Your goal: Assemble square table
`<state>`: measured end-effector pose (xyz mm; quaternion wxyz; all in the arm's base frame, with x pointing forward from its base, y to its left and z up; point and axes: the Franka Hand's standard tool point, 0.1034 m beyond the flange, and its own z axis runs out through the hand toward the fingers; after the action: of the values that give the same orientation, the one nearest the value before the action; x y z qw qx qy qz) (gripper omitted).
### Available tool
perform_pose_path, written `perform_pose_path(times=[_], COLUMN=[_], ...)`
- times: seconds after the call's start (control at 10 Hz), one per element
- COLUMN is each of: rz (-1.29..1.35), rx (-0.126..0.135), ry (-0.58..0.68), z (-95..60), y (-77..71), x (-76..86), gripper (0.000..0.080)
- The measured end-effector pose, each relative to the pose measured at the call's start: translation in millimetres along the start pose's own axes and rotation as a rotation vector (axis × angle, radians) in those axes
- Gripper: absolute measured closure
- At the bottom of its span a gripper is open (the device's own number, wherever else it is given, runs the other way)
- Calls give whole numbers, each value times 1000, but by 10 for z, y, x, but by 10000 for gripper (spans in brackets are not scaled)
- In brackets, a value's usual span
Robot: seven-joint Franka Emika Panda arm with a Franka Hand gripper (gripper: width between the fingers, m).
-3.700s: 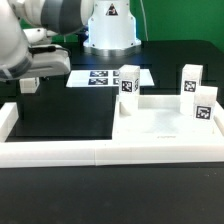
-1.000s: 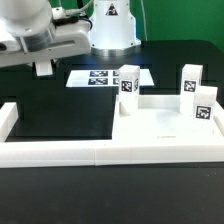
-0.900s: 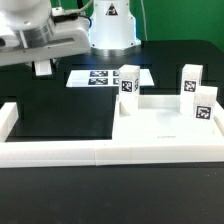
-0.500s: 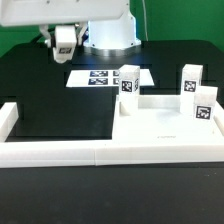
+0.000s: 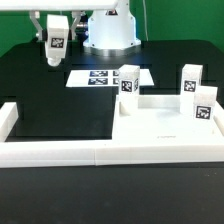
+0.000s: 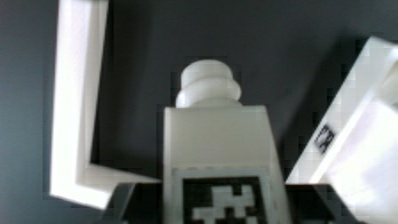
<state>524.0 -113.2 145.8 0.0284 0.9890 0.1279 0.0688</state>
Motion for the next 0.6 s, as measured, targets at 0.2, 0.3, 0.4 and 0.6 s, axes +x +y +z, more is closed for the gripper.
perform_pose_path(times=[0.2,0.3,0.4,0.6], rz=[51,73,131,146], rx=[-17,-45,-30,-73], ry=[125,184,221,362], z=[78,70,17,-189], y=[-335,-424,-594,-600], x=[214,380,639,1117], gripper=[514,514,514,514])
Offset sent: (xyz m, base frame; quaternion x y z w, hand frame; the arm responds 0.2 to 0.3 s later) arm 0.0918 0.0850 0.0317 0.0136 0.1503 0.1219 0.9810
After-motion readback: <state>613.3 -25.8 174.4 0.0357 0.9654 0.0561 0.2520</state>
